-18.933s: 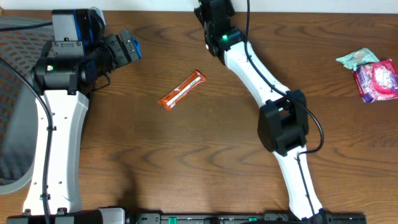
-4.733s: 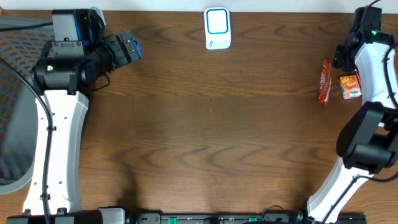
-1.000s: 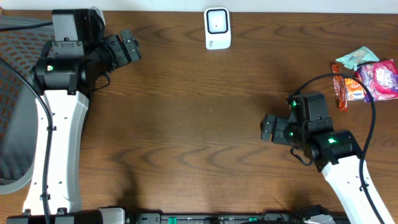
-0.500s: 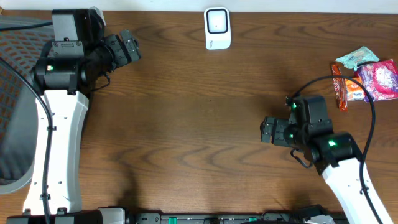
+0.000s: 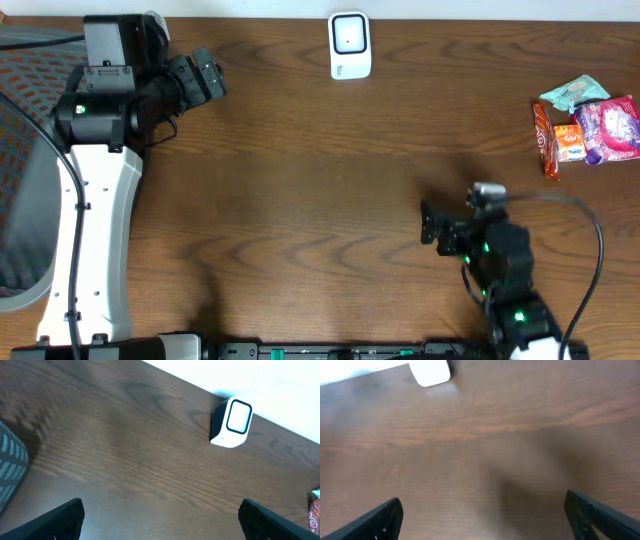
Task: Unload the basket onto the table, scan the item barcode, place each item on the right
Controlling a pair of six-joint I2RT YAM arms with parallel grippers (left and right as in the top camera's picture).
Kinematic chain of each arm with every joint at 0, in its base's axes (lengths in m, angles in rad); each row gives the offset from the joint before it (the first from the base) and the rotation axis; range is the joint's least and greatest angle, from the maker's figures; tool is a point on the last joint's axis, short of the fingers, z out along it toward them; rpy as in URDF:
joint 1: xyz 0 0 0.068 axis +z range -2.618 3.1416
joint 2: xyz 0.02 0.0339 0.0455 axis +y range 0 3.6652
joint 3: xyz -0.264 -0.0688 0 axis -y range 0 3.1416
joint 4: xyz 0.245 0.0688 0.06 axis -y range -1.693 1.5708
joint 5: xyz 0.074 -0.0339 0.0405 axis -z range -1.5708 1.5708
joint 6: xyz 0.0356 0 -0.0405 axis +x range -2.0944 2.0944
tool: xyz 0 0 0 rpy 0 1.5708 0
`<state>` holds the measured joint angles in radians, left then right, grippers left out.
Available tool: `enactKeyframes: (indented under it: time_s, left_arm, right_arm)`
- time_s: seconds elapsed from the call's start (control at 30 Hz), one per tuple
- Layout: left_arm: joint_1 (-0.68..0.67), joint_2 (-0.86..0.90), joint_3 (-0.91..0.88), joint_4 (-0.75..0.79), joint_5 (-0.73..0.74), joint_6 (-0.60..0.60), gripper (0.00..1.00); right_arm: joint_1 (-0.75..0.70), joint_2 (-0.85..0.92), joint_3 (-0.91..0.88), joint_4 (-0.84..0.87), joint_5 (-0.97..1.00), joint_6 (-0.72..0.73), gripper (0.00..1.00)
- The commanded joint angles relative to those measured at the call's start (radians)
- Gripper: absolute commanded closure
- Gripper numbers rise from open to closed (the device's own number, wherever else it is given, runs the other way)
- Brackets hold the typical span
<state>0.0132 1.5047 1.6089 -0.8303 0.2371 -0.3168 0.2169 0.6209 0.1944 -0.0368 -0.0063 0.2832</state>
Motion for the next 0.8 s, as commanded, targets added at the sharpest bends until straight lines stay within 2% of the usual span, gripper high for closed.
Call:
enactKeyframes:
  time_s: [0.0,0.13,0.3,0.5,0.77]
  left_arm:
    - [0.003,0.005,-0.003,0.0,-0.003,0.009,0.02]
    - [0.003,0.005,-0.003,0.0,-0.003,0.009,0.02]
    - [0.003,0.005,-0.003,0.0,-0.003,0.009,0.02]
    - [0.003,0.005,-0.003,0.0,-0.003,0.009,0.02]
    - [0.003,0.005,-0.003,0.0,-0.003,0.009,0.02]
  right_arm:
    - [-0.014,-0.098,-0.117,0.096,0.015,-0.048,0.01]
    - [-0.015,-0.212,-0.188,0.121,0.015,-0.103,0.01]
    - [-0.031,-0.321,-0.189,0.075,0.013,-0.143,0.01]
    - [-0.066,-0.419,-0.189,-0.037,-0.011,-0.142,0.01]
    - [-0.066,-0.52,-0.189,-0.039,-0.01,-0.212,0.01]
